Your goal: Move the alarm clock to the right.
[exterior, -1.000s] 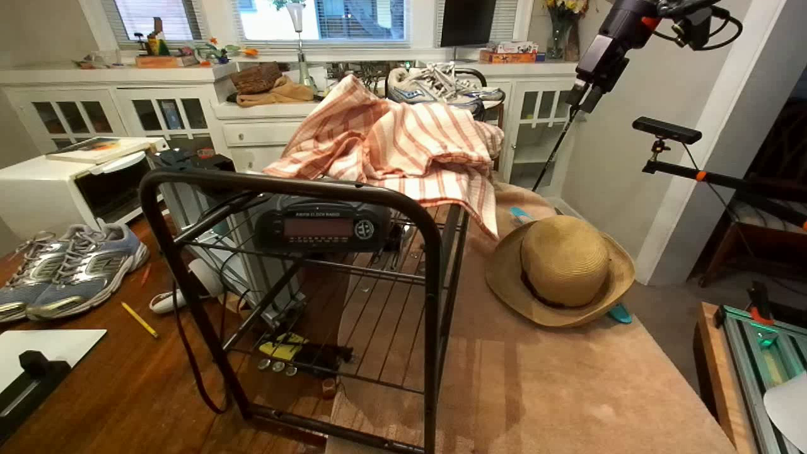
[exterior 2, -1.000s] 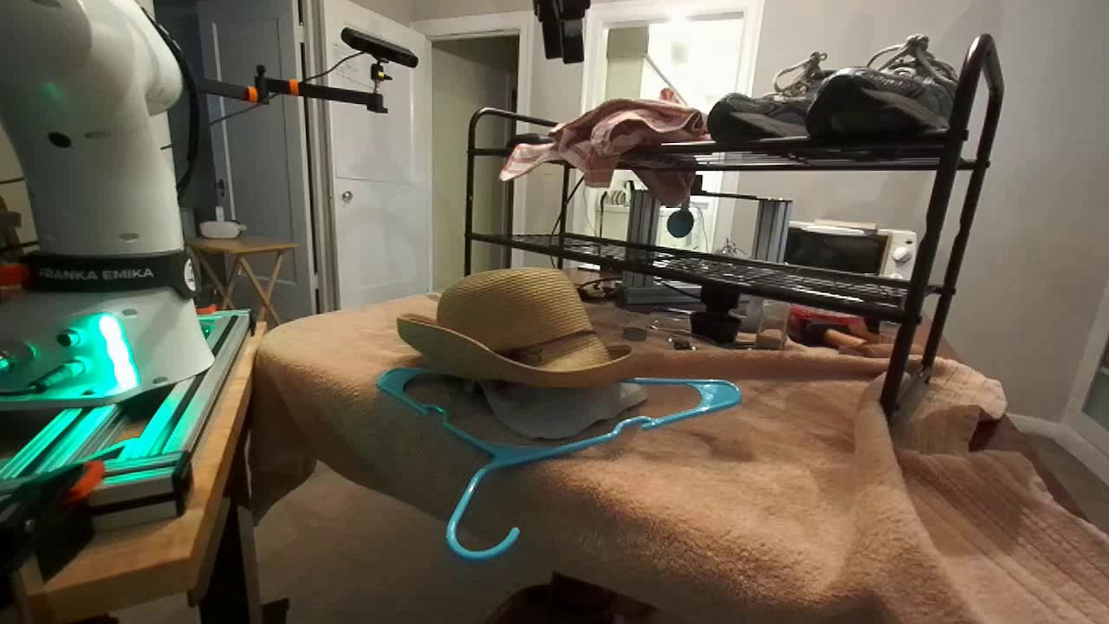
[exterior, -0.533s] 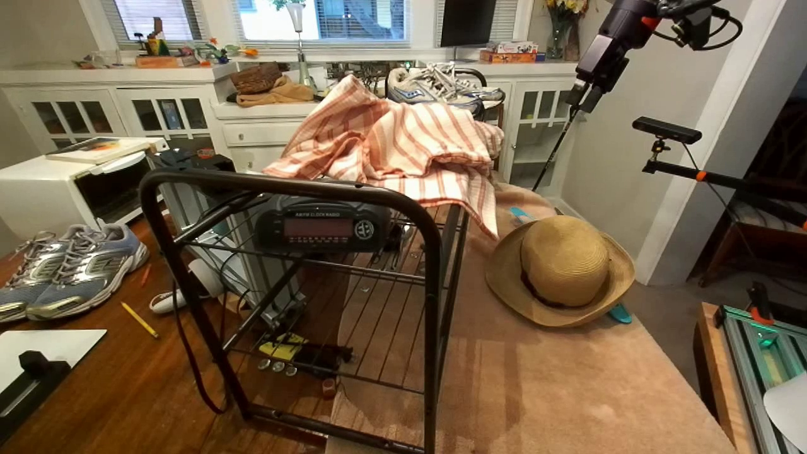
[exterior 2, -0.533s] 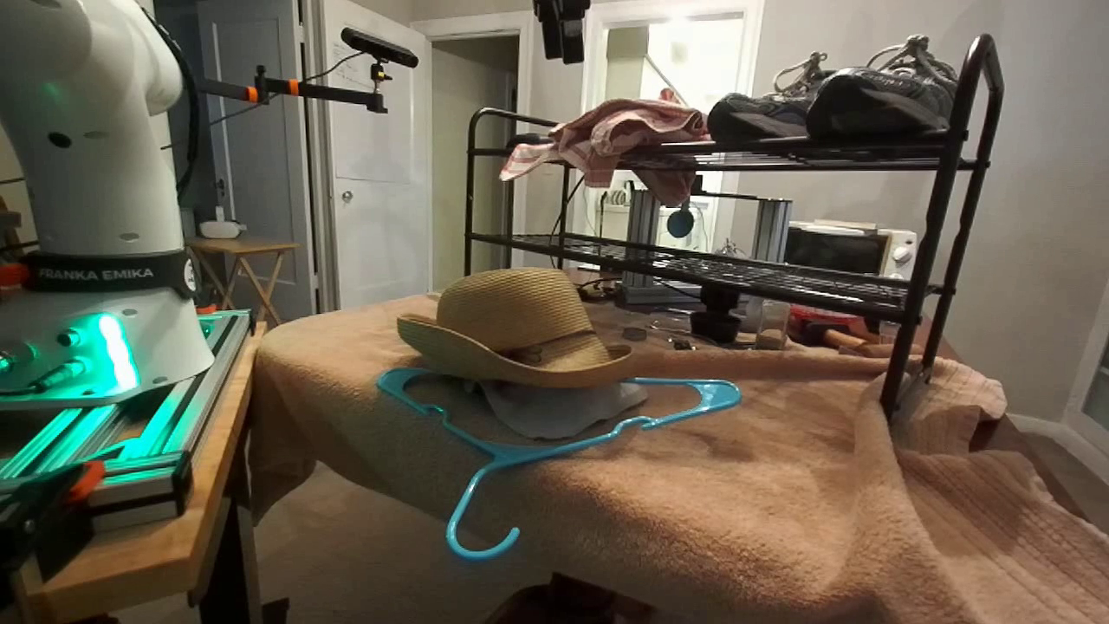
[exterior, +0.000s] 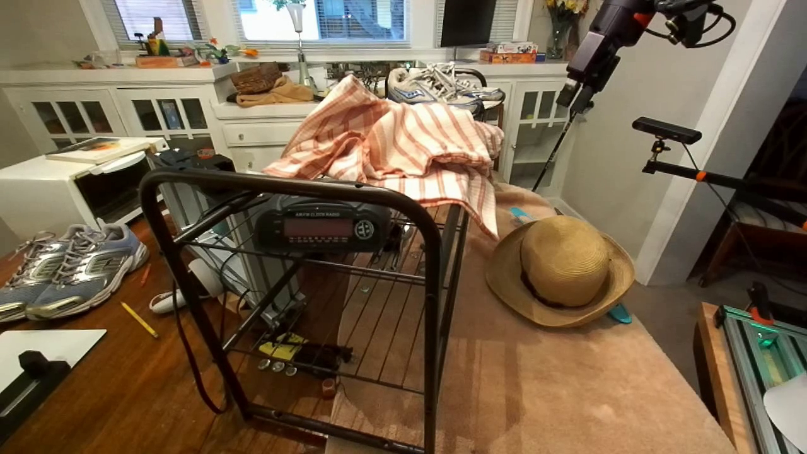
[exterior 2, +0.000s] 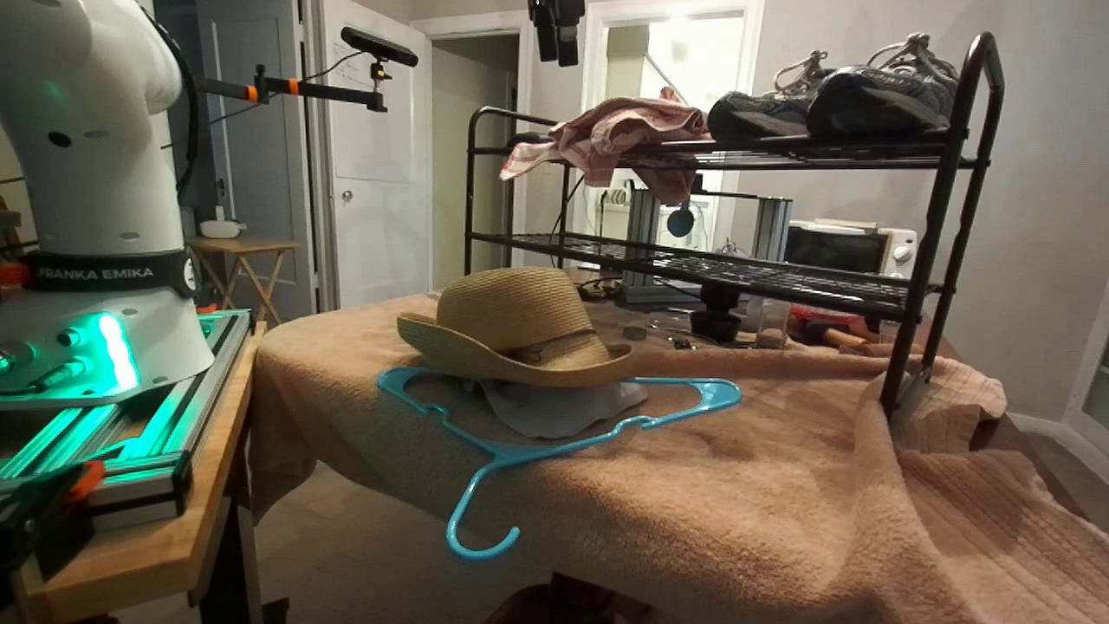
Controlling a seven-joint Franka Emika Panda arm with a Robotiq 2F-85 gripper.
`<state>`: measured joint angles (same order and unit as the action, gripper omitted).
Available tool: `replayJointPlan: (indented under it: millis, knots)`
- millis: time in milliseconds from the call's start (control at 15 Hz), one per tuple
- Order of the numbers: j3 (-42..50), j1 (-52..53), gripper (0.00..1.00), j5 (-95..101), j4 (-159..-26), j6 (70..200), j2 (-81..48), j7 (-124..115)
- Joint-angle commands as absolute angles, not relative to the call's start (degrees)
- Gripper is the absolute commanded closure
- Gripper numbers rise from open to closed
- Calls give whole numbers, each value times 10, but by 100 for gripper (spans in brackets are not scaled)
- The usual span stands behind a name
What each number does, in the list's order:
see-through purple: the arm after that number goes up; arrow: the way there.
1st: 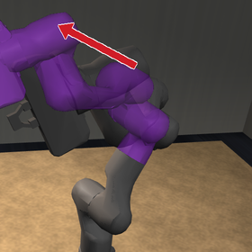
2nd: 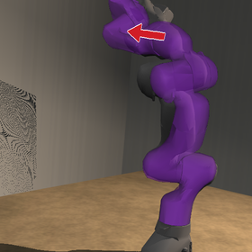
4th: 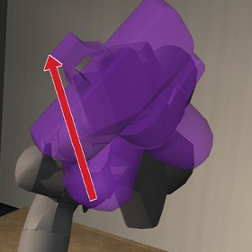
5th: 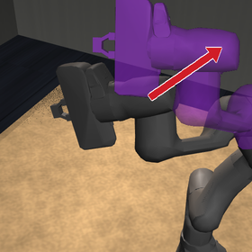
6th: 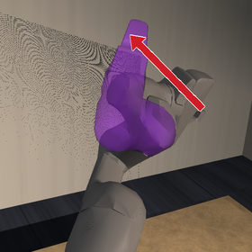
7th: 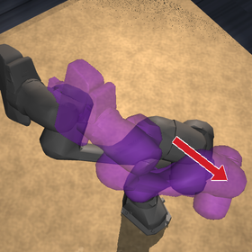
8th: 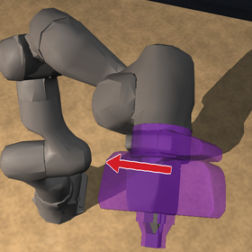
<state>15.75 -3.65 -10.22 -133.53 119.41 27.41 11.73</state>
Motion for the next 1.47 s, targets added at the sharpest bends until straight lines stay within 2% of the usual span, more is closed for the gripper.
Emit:
replayJointPlan:
  millis: [0,600,800,1400]
  knots:
    - [92,-24,0,-127,-1330,1202,269,50]
    - [-94,-70,0,-68,-1303,1292,230,-338]
    - [-97,-39,0,-74,-1281,1277,210,-371]
    - [-90,-33,0,-65,-1288,1283,215,-365]
